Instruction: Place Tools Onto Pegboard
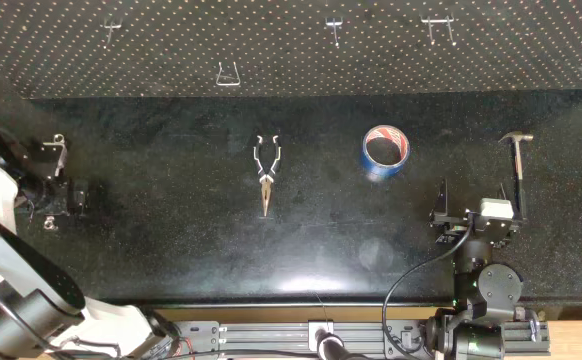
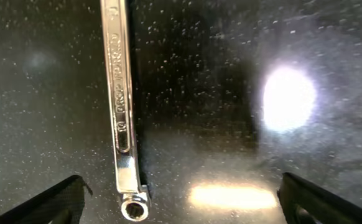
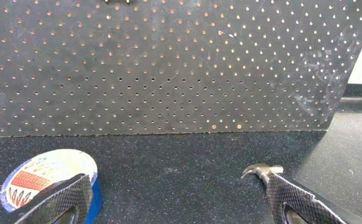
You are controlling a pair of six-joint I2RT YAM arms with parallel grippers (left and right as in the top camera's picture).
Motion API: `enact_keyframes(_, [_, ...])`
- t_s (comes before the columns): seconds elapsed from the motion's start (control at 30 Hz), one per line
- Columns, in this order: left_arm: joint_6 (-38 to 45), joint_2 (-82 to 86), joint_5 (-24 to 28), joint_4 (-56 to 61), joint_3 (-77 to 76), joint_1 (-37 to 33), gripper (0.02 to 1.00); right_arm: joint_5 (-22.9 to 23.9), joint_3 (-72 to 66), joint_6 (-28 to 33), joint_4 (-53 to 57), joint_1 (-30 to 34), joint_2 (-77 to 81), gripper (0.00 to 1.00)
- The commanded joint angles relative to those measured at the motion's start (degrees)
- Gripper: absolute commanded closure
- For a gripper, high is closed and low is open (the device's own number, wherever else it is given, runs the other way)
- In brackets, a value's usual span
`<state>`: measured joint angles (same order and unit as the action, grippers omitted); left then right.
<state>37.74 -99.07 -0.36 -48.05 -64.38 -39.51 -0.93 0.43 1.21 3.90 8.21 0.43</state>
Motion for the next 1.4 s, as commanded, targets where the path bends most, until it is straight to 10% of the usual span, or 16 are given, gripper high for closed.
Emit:
enact_keyframes(0.03, [0.7, -3.5, 4.7, -1.4, -4.7, -0.3, 0.023, 0.5, -0.2, 0.6, 0.3, 0.3, -0.4, 0.08])
enact_keyframes(1.4, [-1.9, -14.6, 1.9, -2.2, -12.8, -0.9, 0.056, 0.5, -0.2, 0.6, 0.3, 0.3, -0.4, 0.082])
